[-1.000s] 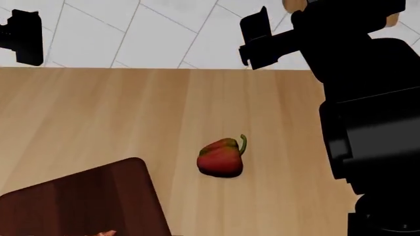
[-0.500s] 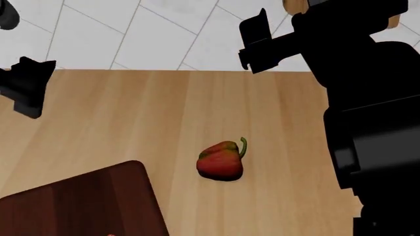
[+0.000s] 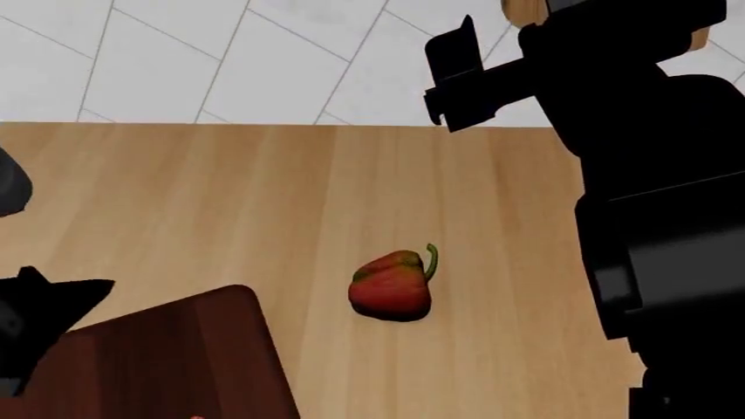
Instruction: Clear the non-vegetable object off the cutting board and place the vegetables onto it.
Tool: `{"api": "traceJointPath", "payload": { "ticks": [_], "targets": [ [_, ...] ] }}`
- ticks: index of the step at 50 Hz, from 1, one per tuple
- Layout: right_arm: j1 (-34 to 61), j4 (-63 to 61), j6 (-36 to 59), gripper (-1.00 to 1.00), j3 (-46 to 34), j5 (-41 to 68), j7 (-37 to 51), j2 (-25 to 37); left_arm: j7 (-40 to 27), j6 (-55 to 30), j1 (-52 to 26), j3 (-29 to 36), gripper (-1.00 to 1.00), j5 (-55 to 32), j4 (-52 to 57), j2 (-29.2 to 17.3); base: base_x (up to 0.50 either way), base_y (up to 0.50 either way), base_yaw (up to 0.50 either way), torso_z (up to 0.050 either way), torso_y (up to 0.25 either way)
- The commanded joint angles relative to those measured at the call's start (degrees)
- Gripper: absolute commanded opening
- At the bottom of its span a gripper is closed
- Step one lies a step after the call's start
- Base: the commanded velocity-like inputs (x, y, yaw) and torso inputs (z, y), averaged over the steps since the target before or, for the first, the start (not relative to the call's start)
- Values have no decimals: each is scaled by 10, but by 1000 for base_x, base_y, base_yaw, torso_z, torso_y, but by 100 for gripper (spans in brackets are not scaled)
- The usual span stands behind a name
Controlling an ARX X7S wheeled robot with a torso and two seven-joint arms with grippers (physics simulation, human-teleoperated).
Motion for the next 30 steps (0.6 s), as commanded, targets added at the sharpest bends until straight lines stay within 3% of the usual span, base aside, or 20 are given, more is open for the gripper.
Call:
{"api": "traceJointPath", "payload": {
  "ticks": [1, 13, 21, 30],
  "targets": [
    [-2, -6, 5, 100, 16, -8, -12, -10, 5, 13, -28, 47, 100, -109, 23, -11, 0, 0, 0, 0, 0],
    [-16, -6, -2, 100, 21, -6, -9, -8, 26, 13, -5, 74, 100, -58, 46, 24, 0, 0, 0, 0, 0],
    [-21, -5, -5, 100, 23, -5, -7, -7, 23, 25, 13, 100, 100, -60, 56, 23, 0, 0, 0, 0, 0],
    [-22, -2, -4, 100, 18, -4, -7, -4, 62, 20, 28, 98, 100, 0, 77, 27, 0, 0, 0, 0, 0]
  ]
}}
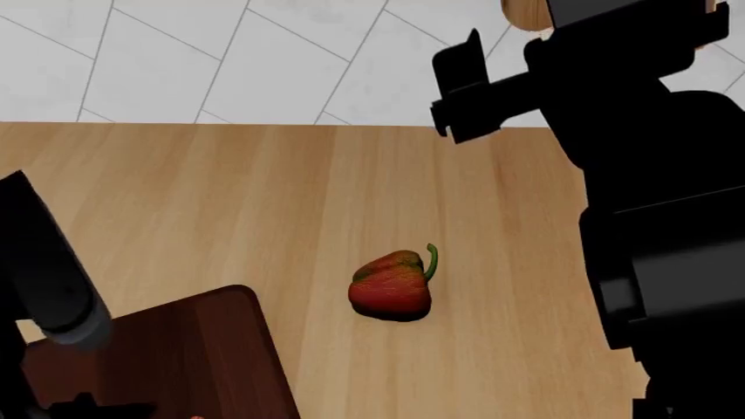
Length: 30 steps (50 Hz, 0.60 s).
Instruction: Clear the non-vegetable object off the cutting board and place the vegetables onto it.
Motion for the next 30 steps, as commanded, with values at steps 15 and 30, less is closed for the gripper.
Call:
{"api": "traceJointPath", "payload": {
  "ticks": [15, 30],
  "targets": [
    [-12, -9, 6, 100, 19, -5, -10, -7, 113, 10, 35, 22, 100, 137, 27, 30, 0, 0, 0, 0, 0],
    [-25, -10, 0, 100, 24, -2, -8, -1, 150, 33, 50, 49, 100, 187, 36, 53, 0, 0, 0, 0, 0]
  ]
}}
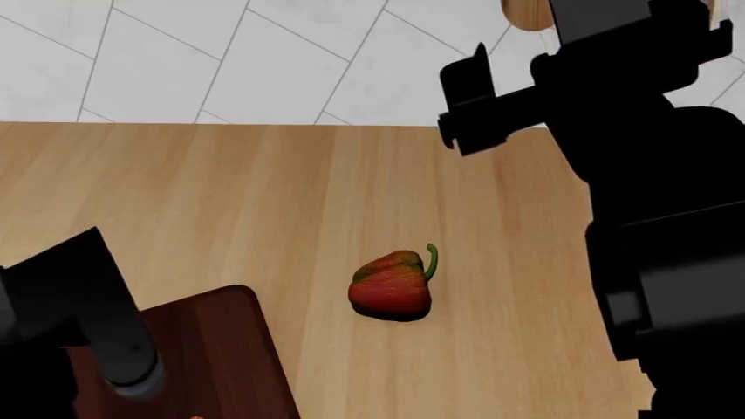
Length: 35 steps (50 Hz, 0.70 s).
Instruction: Clear the non-vegetable object off the cutting board and place the vegetables onto it.
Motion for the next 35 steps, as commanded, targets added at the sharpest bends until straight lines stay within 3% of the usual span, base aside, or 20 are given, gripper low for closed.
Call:
{"api": "traceJointPath", "payload": {
  "ticks": [1, 28, 29, 35],
  "targets": [
    [-9, -7, 2, 100, 19, -8, -13, -7, 47, 17, 12, 3, 100, 42, 1, 26, 0, 0, 0, 0, 0],
    [-6, -18, 15, 100, 19, -3, -9, -1, 55, 42, 48, 41, 100, 71, 24, 19, 1, -1, -1, -1, 0],
    [-8, -17, 15, 100, 20, -3, -9, -1, 53, 42, 48, 41, -100, 68, 24, 19, 0, -3, -3, 0, 0],
    [-7, -16, 14, 100, 20, -2, -8, -1, 44, 39, 38, 42, -100, 58, 31, 15, 0, 0, -1, 0, 0]
  ]
}}
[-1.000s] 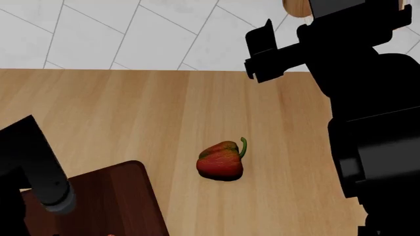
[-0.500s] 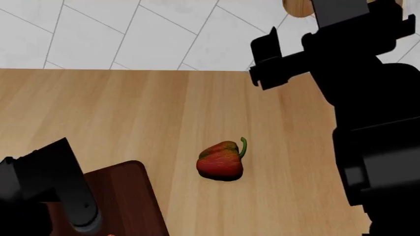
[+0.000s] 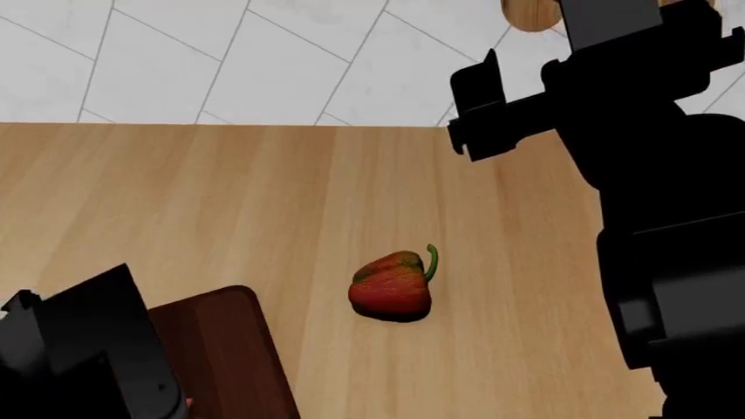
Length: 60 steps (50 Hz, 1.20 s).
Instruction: Clear the non-vegetable object off the cutting board and place the vegetables onto it.
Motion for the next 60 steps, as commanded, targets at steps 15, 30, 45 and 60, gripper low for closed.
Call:
{"api": "traceJointPath", "payload": {
  "ticks": [15, 30, 45, 60],
  "targets": [
    [3, -26, 22, 100, 24, -2, -9, -7, -25, -16, -81, -20, -100, -74, -5, -3, 1, 0, 0, -1, 0],
    [3, -24, 20, 100, 26, 0, -6, -8, 9, -17, -149, -33, -100, -24, -48, -15, 0, 0, 0, 0, 0],
    [12, -17, 18, 100, 14, 0, -7, -7, 98, -4, -183, 9, -100, 131, -125, -42, 0, 0, 0, 0, 0],
    [2, -21, 17, 100, 16, 2, -3, -5, 171, 44, -190, 65, -100, 249, -237, -73, 0, 0, 0, 0, 0]
  ]
}}
